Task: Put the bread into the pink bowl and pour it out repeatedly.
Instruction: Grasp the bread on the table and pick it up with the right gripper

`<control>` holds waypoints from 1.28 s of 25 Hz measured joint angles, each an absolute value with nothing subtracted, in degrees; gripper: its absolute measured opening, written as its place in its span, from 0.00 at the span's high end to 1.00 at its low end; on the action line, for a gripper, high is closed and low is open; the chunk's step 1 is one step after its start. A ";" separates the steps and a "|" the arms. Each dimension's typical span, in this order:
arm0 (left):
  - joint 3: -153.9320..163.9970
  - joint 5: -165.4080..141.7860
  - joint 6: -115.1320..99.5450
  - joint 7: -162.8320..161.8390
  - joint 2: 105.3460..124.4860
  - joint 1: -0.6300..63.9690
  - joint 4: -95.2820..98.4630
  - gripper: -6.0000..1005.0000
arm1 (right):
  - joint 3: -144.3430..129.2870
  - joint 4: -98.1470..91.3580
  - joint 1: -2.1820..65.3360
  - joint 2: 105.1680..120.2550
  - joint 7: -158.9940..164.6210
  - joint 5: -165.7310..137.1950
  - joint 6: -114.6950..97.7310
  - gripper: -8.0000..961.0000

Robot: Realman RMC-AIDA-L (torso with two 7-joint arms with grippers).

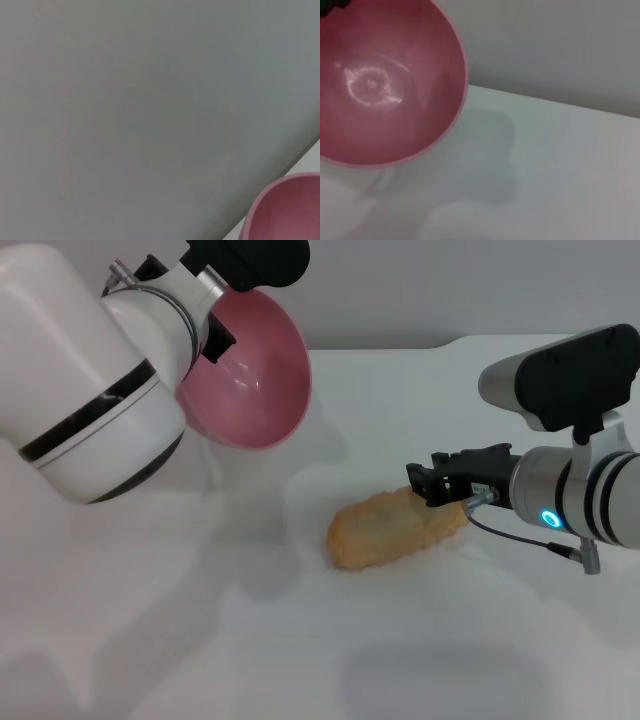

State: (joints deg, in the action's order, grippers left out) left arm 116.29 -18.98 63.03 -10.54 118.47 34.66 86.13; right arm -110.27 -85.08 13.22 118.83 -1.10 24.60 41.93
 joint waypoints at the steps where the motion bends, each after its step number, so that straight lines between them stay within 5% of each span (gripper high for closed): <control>1: 116.29 -18.98 63.03 -10.54 118.47 34.66 86.13 0.89 | -110.14 -84.88 13.26 118.85 -1.08 24.60 41.86 0.87; 3: 116.32 -18.98 63.00 -10.54 118.47 34.72 86.13 0.89 | -110.00 -84.52 13.30 118.88 -1.06 24.60 41.67 0.88; 8: 116.45 -18.98 63.00 -10.54 118.49 34.72 86.13 0.89 | -109.31 -82.99 13.65 118.91 -1.00 24.85 41.59 0.64; 11: 116.51 -18.98 63.00 -10.54 118.53 34.72 86.13 0.89 | -109.21 -81.78 14.10 118.92 -0.86 25.02 41.55 0.38; 17: 116.58 -18.98 63.05 -10.54 118.65 35.11 86.13 0.89 | -109.19 -78.19 15.60 118.92 -0.35 25.42 41.39 0.17; 32: 117.22 -18.94 63.46 -10.53 118.65 35.25 86.13 0.89 | -109.28 -71.83 19.36 118.91 -0.57 28.77 40.26 0.13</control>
